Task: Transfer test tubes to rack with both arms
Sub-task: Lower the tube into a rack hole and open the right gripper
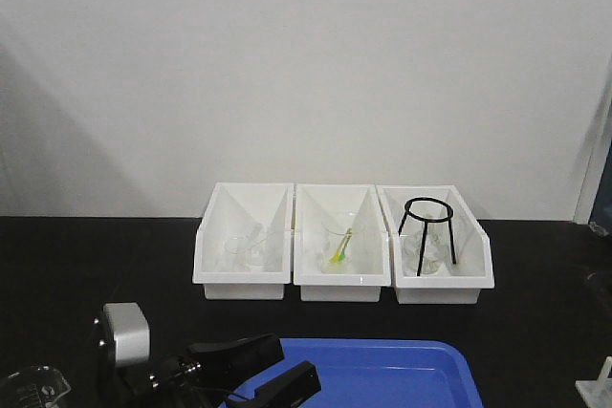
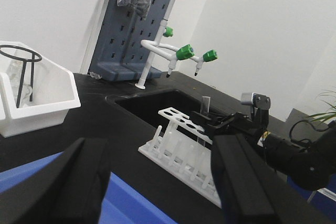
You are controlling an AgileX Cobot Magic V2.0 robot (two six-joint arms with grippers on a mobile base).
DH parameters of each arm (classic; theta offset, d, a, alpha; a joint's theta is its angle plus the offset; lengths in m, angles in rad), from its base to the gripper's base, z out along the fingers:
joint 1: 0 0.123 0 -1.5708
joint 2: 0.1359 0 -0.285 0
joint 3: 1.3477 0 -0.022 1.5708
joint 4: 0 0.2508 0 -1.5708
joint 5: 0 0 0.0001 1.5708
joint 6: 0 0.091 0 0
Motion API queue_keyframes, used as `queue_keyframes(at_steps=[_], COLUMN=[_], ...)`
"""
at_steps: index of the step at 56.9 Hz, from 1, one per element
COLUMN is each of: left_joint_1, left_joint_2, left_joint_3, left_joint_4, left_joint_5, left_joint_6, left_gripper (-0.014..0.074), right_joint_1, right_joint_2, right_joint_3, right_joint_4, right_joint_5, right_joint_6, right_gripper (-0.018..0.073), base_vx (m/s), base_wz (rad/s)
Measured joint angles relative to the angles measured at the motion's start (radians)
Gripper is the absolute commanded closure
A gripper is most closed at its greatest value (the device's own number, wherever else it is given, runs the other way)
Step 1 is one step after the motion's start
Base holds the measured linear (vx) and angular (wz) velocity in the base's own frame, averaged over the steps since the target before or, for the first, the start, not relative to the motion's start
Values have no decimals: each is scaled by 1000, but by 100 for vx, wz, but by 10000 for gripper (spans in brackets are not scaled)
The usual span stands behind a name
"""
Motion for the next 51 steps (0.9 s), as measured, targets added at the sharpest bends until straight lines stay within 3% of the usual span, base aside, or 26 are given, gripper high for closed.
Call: queue_keyframes(at_steps=[38,51], left_joint_1=[0,0], left_joint_2=[0,0], left_joint_3=[0,0], left_joint_4=[0,36], left_joint_5=[9,139], left_joint_6=[0,0], left_gripper=[77,77], right_joint_1=[0,0], right_joint_2=[-267,-447], right_joint_3=[1,3], right_joint_4=[-31,-210], right_joint_5=[2,2], right_joint_6=[20,126], right_gripper=[190,215], base_vx=[0,0], base_wz=[0,0])
